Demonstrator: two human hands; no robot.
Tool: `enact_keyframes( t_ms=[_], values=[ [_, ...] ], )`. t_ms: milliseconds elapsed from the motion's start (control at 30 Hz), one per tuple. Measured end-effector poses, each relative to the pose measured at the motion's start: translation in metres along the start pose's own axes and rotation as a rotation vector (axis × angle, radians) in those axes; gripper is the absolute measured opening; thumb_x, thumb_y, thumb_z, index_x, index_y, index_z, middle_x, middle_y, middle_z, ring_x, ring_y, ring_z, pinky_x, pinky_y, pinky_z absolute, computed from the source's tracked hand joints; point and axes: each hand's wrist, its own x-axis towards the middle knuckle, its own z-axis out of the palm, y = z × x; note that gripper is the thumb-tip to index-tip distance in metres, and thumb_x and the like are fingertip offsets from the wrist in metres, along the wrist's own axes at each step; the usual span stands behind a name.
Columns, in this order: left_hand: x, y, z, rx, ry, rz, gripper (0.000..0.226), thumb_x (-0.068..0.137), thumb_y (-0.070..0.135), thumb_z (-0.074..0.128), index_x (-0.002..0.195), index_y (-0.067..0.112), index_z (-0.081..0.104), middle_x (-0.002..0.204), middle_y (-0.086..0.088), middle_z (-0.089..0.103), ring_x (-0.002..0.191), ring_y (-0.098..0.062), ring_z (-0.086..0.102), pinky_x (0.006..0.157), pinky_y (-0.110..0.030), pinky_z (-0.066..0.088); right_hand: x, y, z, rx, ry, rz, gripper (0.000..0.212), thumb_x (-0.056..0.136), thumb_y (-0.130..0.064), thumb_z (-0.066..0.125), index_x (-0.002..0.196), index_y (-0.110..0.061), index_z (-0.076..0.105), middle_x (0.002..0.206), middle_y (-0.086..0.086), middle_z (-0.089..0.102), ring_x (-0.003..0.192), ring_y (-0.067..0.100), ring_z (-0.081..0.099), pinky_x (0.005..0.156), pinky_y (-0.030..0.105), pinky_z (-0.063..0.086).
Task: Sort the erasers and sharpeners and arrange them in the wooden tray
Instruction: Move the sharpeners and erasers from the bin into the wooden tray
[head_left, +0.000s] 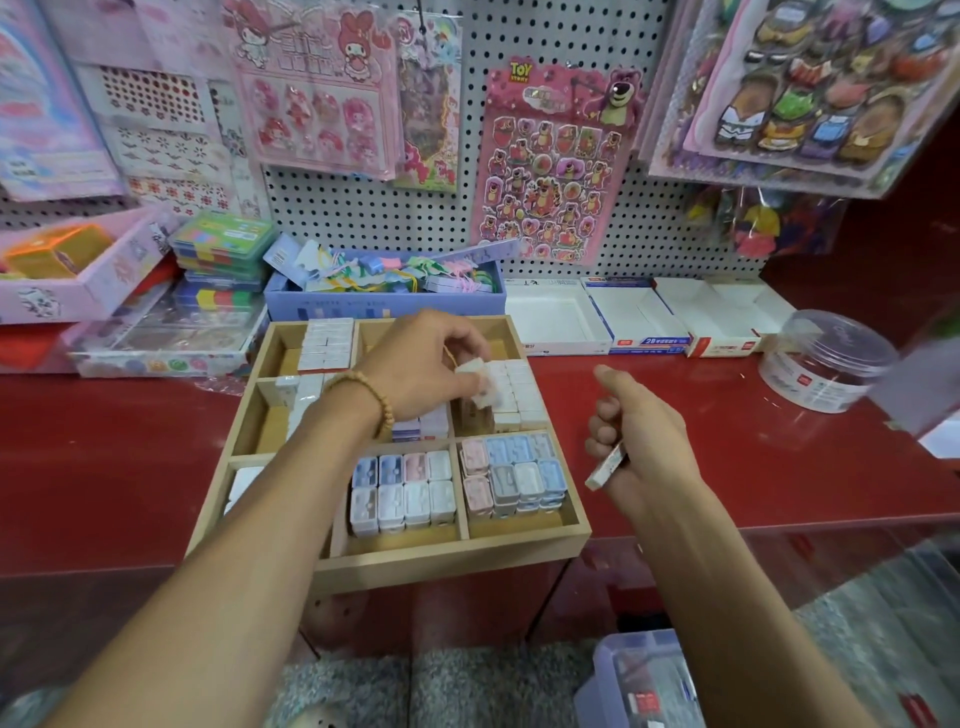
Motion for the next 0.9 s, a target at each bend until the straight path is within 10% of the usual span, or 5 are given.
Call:
enact_keyframes(
  t_ms=[667,900],
  values=[
    [0.019,-0.005,0.038,0.486,-0.041,0.016,0.025,0.076,0.015,0.075,0.073,0.03,0.055,0.085,0.011,0.056,0.091,-0.015,0.055,0.071,-0.028,0.043,0.018,0.006,-0.007,0.075,0.041,0.084,0.011,0.09,-0.014,0.07,0.085,-0.013,0.061,0.056,-0.003,0.039,0.042,0.008,0.032,0.039,0.022,0.027],
    [0.008,0.007,0.023,0.412,-0.026,0.012,0.032,0.075,0.032,0.079,0.1,0.027,0.059,0.101,0.01,0.056,0.099,-0.013,0.053,0.083,-0.027,0.044,0.014,0.002,0.001,0.145,0.008,0.096,0.011,0.09,-0.011,0.068,0.083,-0.012,0.06,0.054,-0.003,0.039,0.042,0.009,0.031,0.041,0.022,0.025]
  ],
)
